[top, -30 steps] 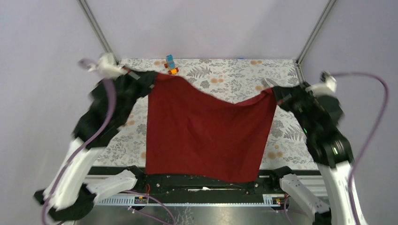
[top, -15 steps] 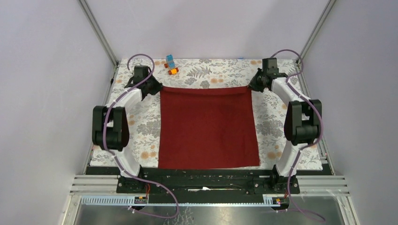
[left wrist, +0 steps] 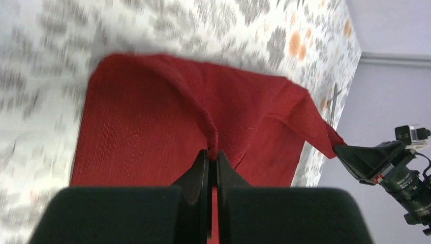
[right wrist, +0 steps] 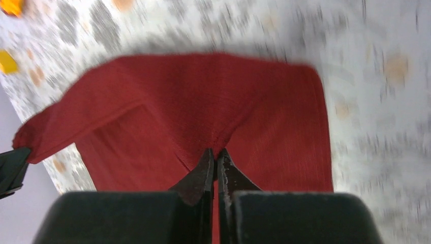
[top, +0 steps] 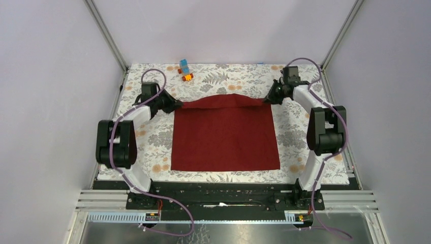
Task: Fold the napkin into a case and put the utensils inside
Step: Fold and flatten the napkin at the center of the board, then smooth out the rectangle-folded napkin at the center of the board.
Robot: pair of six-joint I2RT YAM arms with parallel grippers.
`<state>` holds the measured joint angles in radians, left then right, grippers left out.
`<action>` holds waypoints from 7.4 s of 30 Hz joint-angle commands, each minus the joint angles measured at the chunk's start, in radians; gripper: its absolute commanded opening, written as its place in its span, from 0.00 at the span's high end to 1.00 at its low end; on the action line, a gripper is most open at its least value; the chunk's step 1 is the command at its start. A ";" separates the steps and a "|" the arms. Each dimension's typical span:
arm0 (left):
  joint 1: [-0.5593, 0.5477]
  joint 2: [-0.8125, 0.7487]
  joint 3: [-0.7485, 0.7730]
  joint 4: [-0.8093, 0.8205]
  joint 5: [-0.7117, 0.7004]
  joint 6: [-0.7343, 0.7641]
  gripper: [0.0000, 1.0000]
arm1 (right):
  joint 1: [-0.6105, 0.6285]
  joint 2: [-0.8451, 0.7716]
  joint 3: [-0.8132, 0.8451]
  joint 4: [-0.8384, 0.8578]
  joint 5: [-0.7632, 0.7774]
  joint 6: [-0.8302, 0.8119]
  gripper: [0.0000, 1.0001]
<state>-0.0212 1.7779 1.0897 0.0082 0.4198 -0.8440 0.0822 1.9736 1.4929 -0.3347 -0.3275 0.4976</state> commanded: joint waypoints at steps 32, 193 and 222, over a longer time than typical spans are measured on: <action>0.008 -0.981 -0.606 -0.689 -0.188 -0.096 1.00 | 0.004 -0.796 -0.833 -0.443 0.142 0.159 1.00; 0.136 0.029 -0.510 0.723 0.086 -0.129 0.01 | -0.315 -0.002 -0.453 0.381 -0.394 0.001 0.00; -0.086 -0.951 -0.340 -0.357 0.486 0.436 0.01 | 0.073 -0.262 -0.346 -0.428 0.329 -0.206 0.27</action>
<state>-0.1059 0.8562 0.7731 -0.3161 0.8307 -0.4843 0.1791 1.6772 1.1393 -0.7944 0.0273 0.3218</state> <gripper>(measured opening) 0.987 0.761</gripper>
